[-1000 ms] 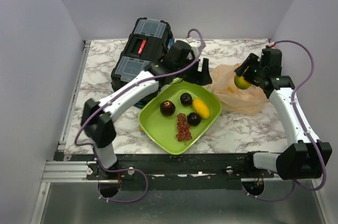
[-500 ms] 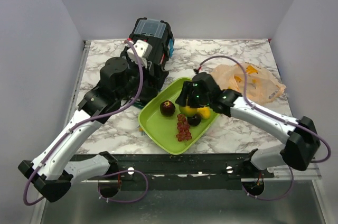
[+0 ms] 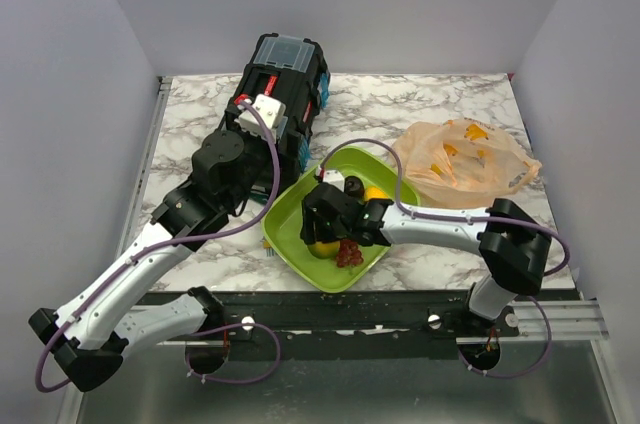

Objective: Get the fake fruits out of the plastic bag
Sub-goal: Place the fake fruit in the bin.

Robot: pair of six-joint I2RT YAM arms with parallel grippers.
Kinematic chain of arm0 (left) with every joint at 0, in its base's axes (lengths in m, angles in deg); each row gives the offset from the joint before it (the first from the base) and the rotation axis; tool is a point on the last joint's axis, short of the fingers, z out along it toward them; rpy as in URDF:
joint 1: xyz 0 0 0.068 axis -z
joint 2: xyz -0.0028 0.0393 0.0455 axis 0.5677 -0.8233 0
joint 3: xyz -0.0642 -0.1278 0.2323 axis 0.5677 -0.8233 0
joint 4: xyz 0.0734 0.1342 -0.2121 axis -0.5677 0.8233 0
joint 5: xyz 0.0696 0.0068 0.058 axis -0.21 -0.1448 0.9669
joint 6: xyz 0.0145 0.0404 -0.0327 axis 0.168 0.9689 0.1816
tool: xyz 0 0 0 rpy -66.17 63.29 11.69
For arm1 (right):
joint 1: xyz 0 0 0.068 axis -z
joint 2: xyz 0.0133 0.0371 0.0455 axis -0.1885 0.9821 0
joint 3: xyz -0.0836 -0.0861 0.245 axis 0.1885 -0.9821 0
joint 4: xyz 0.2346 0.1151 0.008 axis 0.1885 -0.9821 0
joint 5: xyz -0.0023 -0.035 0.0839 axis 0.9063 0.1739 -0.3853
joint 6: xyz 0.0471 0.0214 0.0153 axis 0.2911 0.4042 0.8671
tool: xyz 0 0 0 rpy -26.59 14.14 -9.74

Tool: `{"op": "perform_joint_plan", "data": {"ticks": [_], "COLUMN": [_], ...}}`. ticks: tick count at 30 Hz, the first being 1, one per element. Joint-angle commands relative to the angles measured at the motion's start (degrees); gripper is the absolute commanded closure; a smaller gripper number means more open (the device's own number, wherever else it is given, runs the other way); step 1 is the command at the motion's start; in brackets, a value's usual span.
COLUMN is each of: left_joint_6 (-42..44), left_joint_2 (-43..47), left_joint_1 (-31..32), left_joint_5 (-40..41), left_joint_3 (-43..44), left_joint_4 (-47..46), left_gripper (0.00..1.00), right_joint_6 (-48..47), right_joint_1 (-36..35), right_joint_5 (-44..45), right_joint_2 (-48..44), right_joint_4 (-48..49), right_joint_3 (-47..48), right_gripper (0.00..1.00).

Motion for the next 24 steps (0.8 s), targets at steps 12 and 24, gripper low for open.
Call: {"op": "perform_joint_plan", "data": {"ticks": [12, 24], "left_joint_6": [1.47, 1.47], "left_joint_2": [-2.32, -2.41], "left_joint_1": [0.65, 0.65], "left_joint_5": [2.09, 2.43], "left_joint_3": [-0.6, -0.66], "left_joint_4": [-2.67, -2.63], "left_gripper": [0.15, 0.14], "right_joint_6": [1.1, 0.23], "right_joint_1": [-3.7, -3.7], "right_joint_5": [8.27, 15.0], "right_joint_2": [5.69, -2.76], "right_joint_4": [1.92, -5.65], "right_joint_3": [-3.29, 0.76], "right_gripper": [0.33, 0.12]}}
